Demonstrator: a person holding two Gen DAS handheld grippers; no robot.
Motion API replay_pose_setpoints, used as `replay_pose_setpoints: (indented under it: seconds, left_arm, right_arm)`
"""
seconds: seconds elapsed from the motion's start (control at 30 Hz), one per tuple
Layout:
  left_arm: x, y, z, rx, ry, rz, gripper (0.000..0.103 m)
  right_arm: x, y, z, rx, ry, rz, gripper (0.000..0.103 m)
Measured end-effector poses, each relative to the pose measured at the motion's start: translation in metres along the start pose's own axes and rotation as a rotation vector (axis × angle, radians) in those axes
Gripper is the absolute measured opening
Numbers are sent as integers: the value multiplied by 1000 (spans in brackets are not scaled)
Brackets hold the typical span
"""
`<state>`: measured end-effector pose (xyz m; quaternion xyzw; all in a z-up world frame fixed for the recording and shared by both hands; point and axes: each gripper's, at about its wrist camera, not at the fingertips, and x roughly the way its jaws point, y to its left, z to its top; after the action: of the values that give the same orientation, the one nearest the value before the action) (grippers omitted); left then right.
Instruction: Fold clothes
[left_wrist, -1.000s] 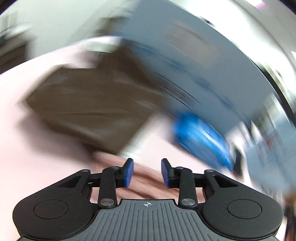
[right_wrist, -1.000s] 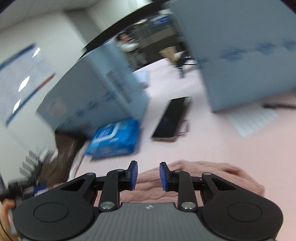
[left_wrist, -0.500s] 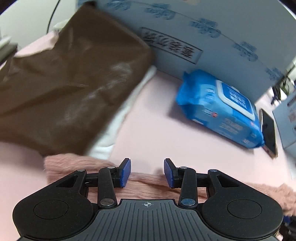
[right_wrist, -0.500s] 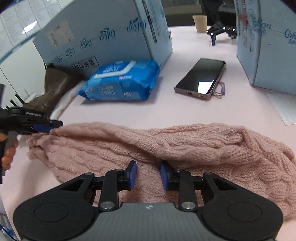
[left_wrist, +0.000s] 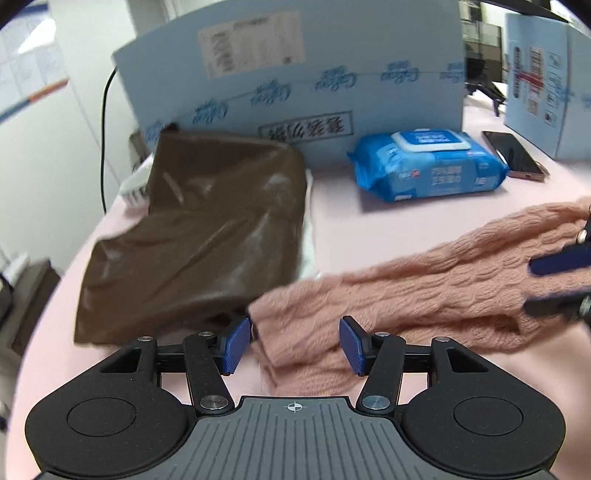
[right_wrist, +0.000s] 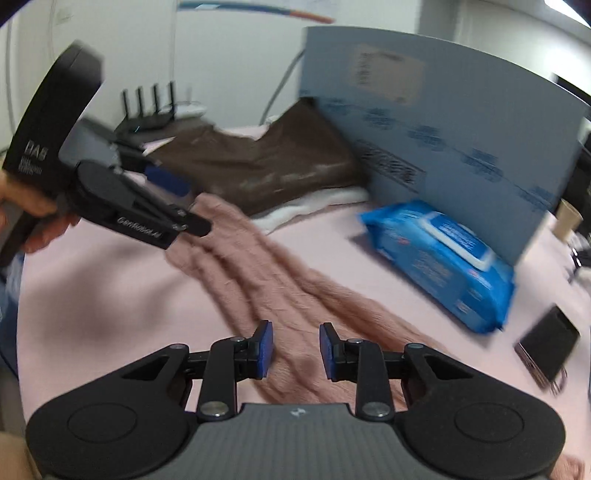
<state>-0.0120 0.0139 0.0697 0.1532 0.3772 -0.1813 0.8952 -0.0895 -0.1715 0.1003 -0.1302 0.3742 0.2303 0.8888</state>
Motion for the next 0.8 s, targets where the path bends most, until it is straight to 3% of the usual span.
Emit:
replay_pose_setpoints:
  seconds: [0.1,0.33,0.43,0.5,0.8]
  left_arm:
    - [17,6,10,-94,66,10,53]
    - [31,10,19,-148,157,36,53]
    - [31,11,19,-145,164,35,53]
    - [32,12,19,-150,169,38,53]
    - [31,14,18,-144,181,51,54]
  right_arm:
    - [14,10,5,-52,39,-36,29]
    - [36,12,4,-109,115,-41,29]
    - [43,11,3,-105,133,-25,15]
    - [43,10,2,-107,134,-18,10]
    - [27,4,2,-95,67,-7,8]
